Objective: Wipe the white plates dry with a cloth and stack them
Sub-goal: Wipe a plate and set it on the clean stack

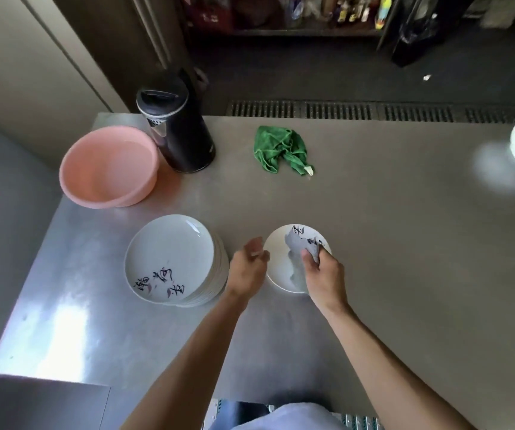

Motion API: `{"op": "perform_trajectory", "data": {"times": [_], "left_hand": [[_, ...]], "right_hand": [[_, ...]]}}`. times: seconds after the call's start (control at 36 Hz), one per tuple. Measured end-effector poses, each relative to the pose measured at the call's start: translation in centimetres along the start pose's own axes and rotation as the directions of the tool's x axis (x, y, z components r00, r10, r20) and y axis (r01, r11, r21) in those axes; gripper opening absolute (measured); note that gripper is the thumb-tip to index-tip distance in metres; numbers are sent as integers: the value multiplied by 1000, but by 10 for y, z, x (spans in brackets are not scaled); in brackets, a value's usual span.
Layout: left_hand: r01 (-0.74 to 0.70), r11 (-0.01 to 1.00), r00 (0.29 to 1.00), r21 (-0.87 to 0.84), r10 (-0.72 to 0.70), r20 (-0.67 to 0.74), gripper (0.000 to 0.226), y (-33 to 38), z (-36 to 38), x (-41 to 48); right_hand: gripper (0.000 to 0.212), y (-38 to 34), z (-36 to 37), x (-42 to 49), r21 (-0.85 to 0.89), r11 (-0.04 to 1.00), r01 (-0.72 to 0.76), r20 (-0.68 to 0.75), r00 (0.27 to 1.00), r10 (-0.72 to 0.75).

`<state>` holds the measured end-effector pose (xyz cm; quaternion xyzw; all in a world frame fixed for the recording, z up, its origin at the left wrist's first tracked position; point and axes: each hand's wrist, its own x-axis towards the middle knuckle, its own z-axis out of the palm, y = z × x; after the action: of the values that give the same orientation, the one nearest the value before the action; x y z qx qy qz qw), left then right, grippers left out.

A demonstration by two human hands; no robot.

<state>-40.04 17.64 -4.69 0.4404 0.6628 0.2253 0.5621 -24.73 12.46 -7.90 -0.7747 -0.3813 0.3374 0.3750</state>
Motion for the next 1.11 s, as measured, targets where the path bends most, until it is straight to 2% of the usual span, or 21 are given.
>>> {"op": "perform_trajectory", "data": {"times": [0.08, 0.17, 0.22, 0.28, 0.33, 0.39, 0.47, 0.53, 0.61, 0.72, 0.83, 1.0, 1.11], "left_hand": [[-197, 977, 969, 83, 207, -136, 25, 9, -47, -16], [-323, 917, 857, 234, 388, -339, 31, 6, -101, -35], [-315, 889, 774, 334, 444, -451, 33, -1, -135, -44], [-241, 902, 727, 358, 412, -549, 31, -10, -165, -46], [-116, 945, 755, 305, 284, -592, 37, -18, -188, -44], [1, 970, 809, 244, 142, -570, 44, -25, -205, -41], [49, 991, 854, 123, 22, -519, 38, -30, -215, -40], [25, 997, 869, 75, 16, -495, 28, -31, -215, -41], [9, 1000, 869, 1, -7, -494, 33, -33, -214, -39], [4, 997, 894, -80, -40, -445, 27, -33, -218, -36], [-6, 991, 916, -131, -47, -399, 37, -33, -222, -33], [-8, 983, 938, -181, -55, -343, 28, -32, -228, -36], [24, 963, 965, -268, -92, -244, 30, -28, -229, -36]], "right_hand": [[29, -35, 21, -4, 108, 994, -3, 111, 994, -9], [25, -65, 42, -9, 131, 991, 28, 169, 984, -50], [27, -81, 55, -13, 125, 992, 26, 186, 981, -50], [21, -96, 68, -18, 136, 990, 17, 206, 977, -46], [25, -110, 80, -24, 137, 990, 16, 230, 972, -47], [30, -121, 90, -30, 123, 992, 25, 246, 968, -55], [30, -128, 101, -38, 85, 995, 51, 232, 970, -70], [29, -131, 105, -42, 68, 996, 52, 218, 974, -66], [29, -133, 109, -45, 53, 997, 61, 208, 976, -70], [28, -131, 112, -44, 55, 998, 27, 176, 984, -37], [29, -128, 115, -44, 60, 998, 3, 142, 990, -12], [29, -127, 119, -45, 80, 997, -9, 89, 996, 2], [30, -128, 119, -47, 91, 996, -22, 72, 997, 16]]}}
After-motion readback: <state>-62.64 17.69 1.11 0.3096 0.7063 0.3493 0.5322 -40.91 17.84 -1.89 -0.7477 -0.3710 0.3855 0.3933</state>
